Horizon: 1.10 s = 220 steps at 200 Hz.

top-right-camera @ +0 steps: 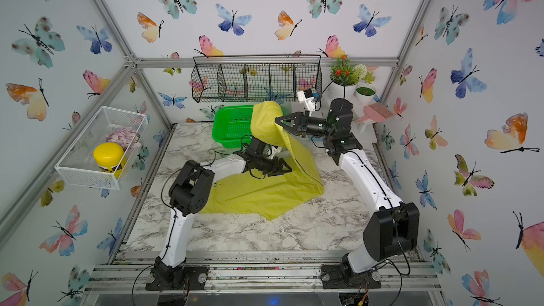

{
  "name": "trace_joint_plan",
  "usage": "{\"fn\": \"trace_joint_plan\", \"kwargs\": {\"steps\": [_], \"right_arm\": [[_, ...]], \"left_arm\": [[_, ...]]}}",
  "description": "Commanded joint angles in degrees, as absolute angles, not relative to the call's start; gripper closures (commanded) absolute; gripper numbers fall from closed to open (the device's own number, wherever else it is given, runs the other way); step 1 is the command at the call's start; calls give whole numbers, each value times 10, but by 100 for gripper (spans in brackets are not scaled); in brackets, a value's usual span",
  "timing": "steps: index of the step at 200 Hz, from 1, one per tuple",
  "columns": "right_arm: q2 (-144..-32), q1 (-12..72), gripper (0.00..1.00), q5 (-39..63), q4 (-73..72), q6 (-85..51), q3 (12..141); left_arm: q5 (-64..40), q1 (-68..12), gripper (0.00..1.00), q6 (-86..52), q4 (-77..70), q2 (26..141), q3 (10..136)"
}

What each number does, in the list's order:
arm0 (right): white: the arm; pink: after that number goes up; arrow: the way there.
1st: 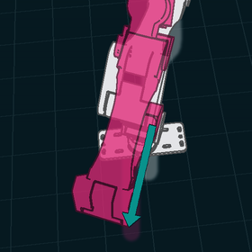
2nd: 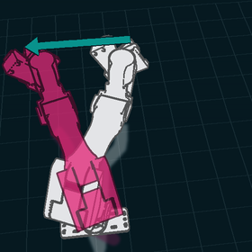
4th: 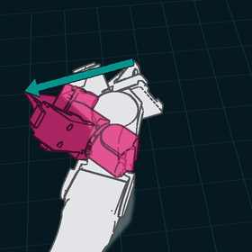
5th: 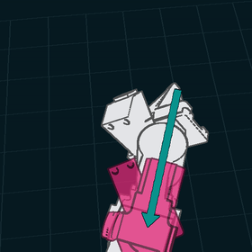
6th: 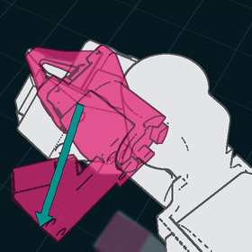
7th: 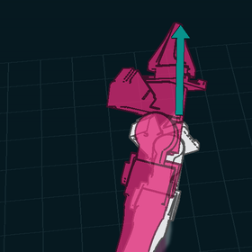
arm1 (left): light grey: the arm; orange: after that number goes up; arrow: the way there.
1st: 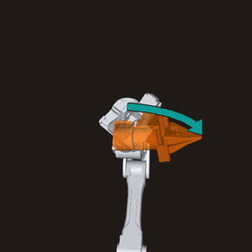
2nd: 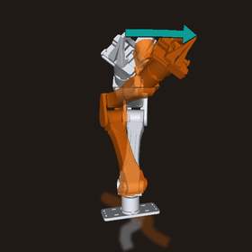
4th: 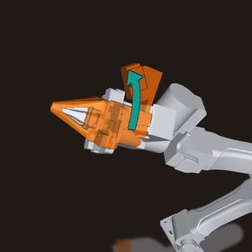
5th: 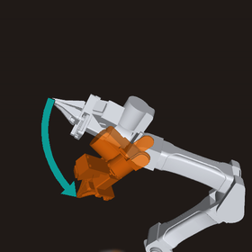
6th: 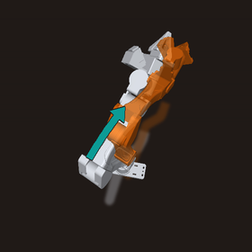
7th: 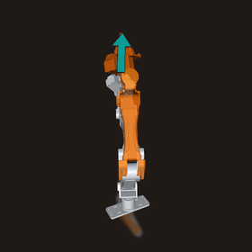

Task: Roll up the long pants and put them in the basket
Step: Fold the long pant at the center of the board.

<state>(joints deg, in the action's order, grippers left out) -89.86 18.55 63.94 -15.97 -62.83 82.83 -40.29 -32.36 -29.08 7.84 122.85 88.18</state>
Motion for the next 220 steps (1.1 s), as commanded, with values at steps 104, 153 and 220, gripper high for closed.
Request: {"fn": "trace_joint_plan", "kwargs": {"steps": [104, 153, 220], "right_arm": [[-1067, 304, 97, 636, -304, -664, 886], [-1140, 346, 97, 641, -319, -682, 951], [-1248, 407, 98, 653, -326, -679, 983]], "left_arm": [[54, -198, 37, -340, 257, 821, 585], [228, -168, 37, -367, 299, 613, 494], [278, -167, 36, -369, 340, 492, 437]]}}
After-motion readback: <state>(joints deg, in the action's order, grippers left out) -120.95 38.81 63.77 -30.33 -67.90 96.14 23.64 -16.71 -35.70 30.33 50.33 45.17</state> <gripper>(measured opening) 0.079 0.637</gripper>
